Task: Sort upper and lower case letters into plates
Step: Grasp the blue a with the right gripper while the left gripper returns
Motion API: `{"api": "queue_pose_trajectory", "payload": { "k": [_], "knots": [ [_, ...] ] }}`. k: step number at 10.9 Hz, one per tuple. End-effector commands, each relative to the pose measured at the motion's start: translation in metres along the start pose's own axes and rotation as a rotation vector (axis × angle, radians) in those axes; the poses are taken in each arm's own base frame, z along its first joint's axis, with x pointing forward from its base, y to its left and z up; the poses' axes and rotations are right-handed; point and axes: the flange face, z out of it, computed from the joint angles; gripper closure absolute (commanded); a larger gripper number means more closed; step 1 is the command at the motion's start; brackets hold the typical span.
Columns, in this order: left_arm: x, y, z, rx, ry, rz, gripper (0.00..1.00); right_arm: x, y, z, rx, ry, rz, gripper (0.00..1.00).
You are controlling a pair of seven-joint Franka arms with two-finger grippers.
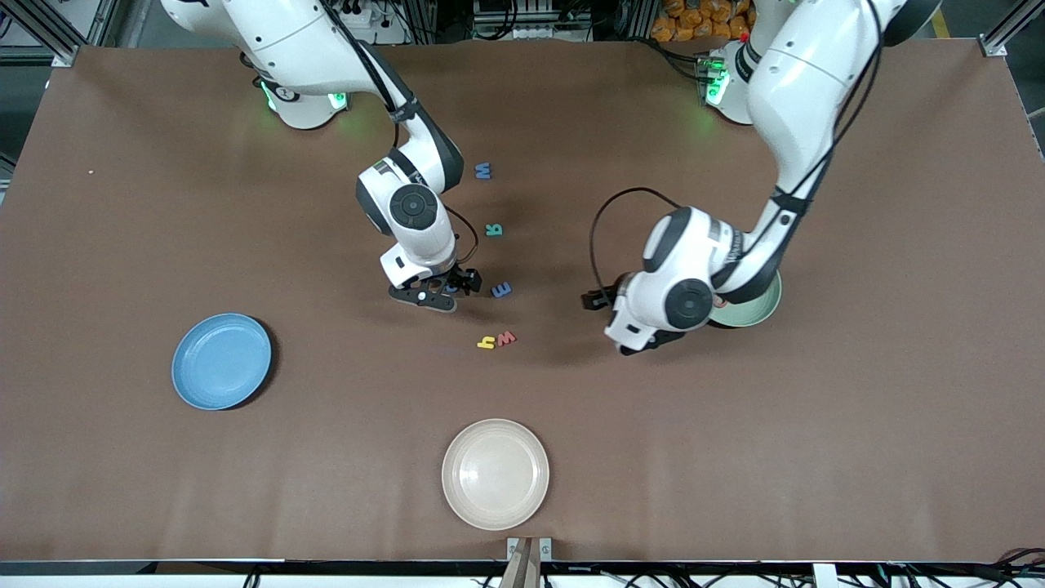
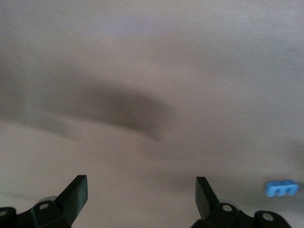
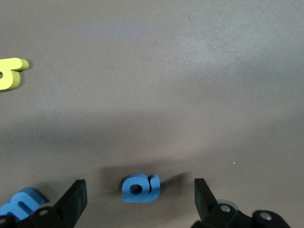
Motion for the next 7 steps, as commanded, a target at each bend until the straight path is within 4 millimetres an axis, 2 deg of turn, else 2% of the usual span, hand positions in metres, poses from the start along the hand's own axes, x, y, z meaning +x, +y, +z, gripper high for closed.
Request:
{"api": "queue_pose_trajectory", "payload": {
  "k": [1,3,4,5,6,7],
  "knots": [
    [0.0112,0.0094,-0.0047,-0.068,-0.027,-0.078,0.0,-0.0013,-0.001,0.0071,0.008,-0.001,0.027,0.0],
    [0.0124,0.0099,-0.0063,-0.09,-0.043,-0.095,0.0,-0.002,-0.0003,0.0095,0.004,-0.004,0.027,0.0],
    [0.0129,0.0104,-0.0067,-0.091,-0.042,-0.095,0.0,-0.0025,-0.001,0.0086,0.006,-0.003,0.025,0.38],
    [0.0135,0.0105,-0.0055,-0.09,-0.043,-0.095,0.0,-0.0026,-0.001,0.0094,0.006,-0.004,0.038,0.88],
    [0.0148,0.0096,-0.0036,-0.088,-0.045,-0.098,0.0,-0.0023,-0.0028,0.0072,0.019,0.004,0.049,1.0],
    [0.0145,0.0107,-0.0045,-0.092,-0.043,-0.096,0.0,-0.0024,-0.0028,0.0074,0.022,0.006,0.05,1.0]
  ]
}}
